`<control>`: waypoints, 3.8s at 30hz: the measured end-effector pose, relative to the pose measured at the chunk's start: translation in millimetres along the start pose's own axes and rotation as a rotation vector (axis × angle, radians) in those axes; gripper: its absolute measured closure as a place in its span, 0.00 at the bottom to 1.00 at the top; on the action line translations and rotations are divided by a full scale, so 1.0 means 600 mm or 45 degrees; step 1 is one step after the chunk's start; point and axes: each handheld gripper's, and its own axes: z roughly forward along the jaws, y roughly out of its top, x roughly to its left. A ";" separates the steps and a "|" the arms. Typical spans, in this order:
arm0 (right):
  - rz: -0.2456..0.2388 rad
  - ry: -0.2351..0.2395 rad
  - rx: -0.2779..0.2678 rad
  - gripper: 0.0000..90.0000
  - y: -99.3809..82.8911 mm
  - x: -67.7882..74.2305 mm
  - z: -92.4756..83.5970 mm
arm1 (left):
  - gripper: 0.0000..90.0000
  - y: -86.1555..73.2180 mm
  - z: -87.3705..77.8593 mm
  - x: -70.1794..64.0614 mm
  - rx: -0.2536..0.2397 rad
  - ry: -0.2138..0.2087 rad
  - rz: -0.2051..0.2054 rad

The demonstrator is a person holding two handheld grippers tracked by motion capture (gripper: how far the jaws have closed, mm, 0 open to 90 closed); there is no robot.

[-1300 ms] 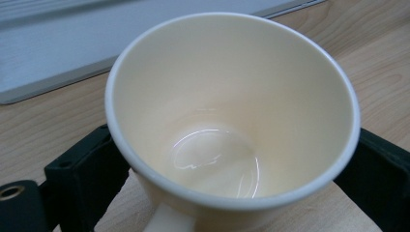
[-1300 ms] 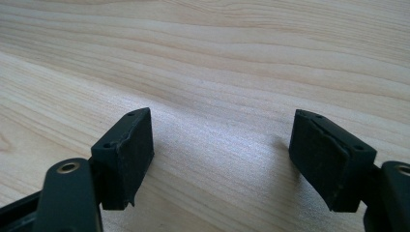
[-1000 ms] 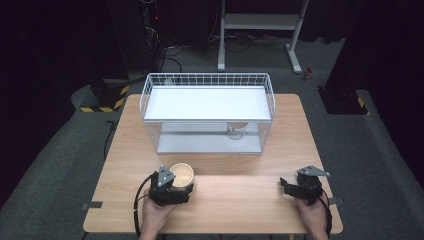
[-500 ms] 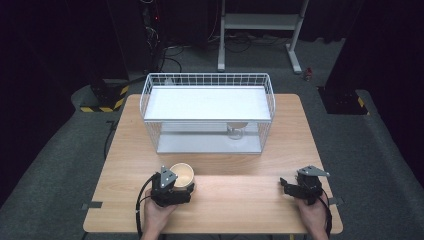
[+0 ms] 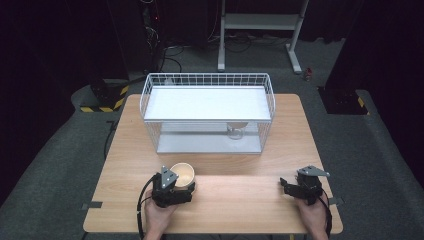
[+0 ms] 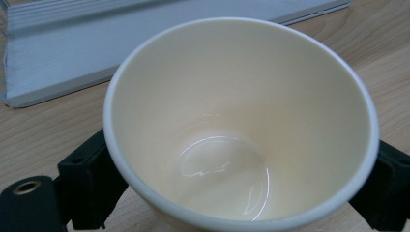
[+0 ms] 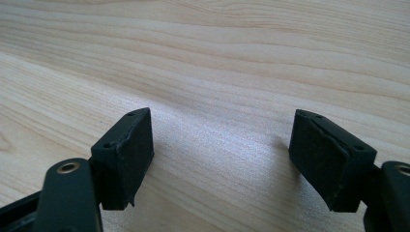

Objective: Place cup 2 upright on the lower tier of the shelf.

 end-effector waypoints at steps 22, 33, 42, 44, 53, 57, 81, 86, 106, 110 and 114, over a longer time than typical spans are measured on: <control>0.000 0.000 0.000 0.27 0.000 0.000 0.000 | 0.10 0.030 0.001 -0.003 -0.014 -0.014 0.010; 0.001 0.000 0.000 0.26 0.000 0.000 0.000 | 0.10 0.058 0.005 0.002 -0.023 -0.003 0.028; -0.002 0.000 0.001 0.27 0.000 0.000 0.000 | 0.10 0.079 0.026 0.009 -0.002 0.027 0.032; -0.002 0.000 0.001 0.26 0.000 0.000 0.000 | 0.10 0.083 0.031 0.010 -0.001 0.052 0.041; -0.008 0.001 0.001 0.26 0.000 0.000 0.000 | 0.10 0.103 0.048 0.025 -0.003 0.059 -0.002; -0.004 0.006 0.005 0.26 0.000 0.001 0.000 | 0.10 0.114 0.057 0.032 -0.004 0.056 -0.036; -0.010 0.013 0.002 0.26 0.000 0.001 0.000 | 0.11 0.152 0.115 0.044 0.039 0.147 -0.039; -0.010 0.013 0.002 0.26 0.000 0.001 0.000 | 0.11 0.154 0.123 0.045 0.041 0.155 -0.046; -0.010 0.013 0.003 0.26 0.000 0.002 0.000 | 0.10 0.150 0.148 0.052 -0.011 0.159 -0.067; -0.010 0.013 0.003 0.26 0.000 0.002 0.000 | 0.10 0.149 0.153 0.053 -0.022 0.172 -0.044; -0.010 0.013 0.003 0.26 0.000 0.001 0.000 | 0.10 0.148 0.159 0.055 -0.048 0.167 -0.050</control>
